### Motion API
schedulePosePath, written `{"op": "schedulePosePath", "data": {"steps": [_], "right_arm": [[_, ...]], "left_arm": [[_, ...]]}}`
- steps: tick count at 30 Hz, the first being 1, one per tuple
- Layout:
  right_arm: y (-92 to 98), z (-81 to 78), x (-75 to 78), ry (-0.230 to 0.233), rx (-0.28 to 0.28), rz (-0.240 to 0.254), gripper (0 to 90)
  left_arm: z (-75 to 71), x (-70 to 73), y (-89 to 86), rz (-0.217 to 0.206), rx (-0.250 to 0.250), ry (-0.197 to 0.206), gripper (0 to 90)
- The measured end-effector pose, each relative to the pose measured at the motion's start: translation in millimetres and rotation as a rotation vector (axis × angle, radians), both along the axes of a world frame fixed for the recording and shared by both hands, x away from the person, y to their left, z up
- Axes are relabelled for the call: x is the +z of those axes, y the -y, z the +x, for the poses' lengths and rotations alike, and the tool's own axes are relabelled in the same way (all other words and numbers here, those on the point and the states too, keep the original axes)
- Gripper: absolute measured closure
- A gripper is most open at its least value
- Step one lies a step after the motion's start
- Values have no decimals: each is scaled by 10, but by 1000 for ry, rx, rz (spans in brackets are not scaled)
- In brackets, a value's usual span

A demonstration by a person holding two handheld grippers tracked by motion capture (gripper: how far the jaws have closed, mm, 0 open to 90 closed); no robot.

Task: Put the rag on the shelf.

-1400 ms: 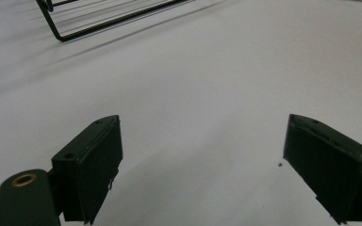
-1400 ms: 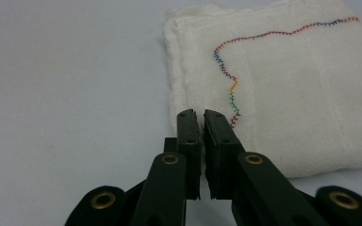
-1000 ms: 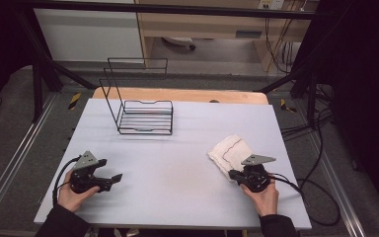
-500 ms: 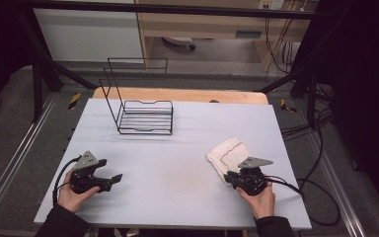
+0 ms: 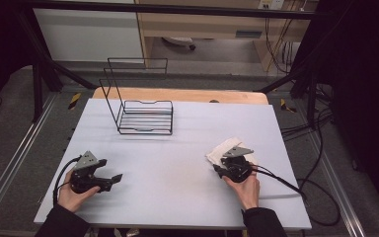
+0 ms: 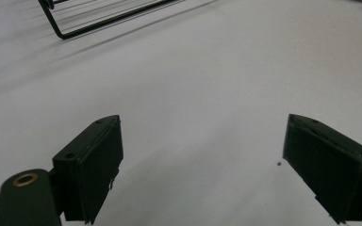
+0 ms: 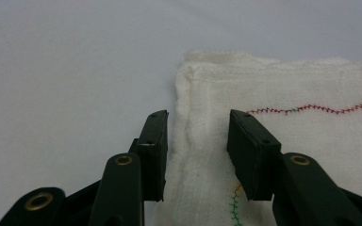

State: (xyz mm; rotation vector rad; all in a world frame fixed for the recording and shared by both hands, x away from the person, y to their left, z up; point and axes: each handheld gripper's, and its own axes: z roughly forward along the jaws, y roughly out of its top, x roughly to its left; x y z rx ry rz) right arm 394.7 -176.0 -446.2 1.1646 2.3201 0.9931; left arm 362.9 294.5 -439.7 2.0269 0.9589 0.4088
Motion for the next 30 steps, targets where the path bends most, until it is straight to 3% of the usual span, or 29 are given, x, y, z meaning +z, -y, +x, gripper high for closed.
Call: {"op": "schedulePosePath", "data": {"steps": [5, 8, 11, 13, 14, 16, 21, 25, 30], "right_arm": [[-28, -7, -35, 29, 7, -27, 572], [-55, -28, -49, 62, 7, -80, 630], [-117, -50, -52, 95, 16, -163, 665], [-135, -54, -50, 97, 15, -177, 676], [-137, -54, -46, 102, 9, -195, 755], [-126, -40, -40, 101, 5, -199, 784], [-109, -8, -9, 61, -25, -166, 815], [-92, -7, 19, 55, -23, -139, 824], [-98, -51, 83, 27, 5, -39, 828]], "left_arm": [[6, -6, 5, 3, 1, -2, 130], [2, -3, 6, 4, -1, 0, 130], [-1, 2, 4, 2, -1, 2, 131], [-2, 1, 4, 2, 0, 0, 131], [-4, 1, 1, 3, 0, 0, 131], [-6, 4, 0, 2, 0, 1, 131], [0, 0, -7, 1, 2, -1, 132], [5, -1, -10, 0, 2, 0, 133], [4, 1, -9, 1, 3, 0, 133]]}}
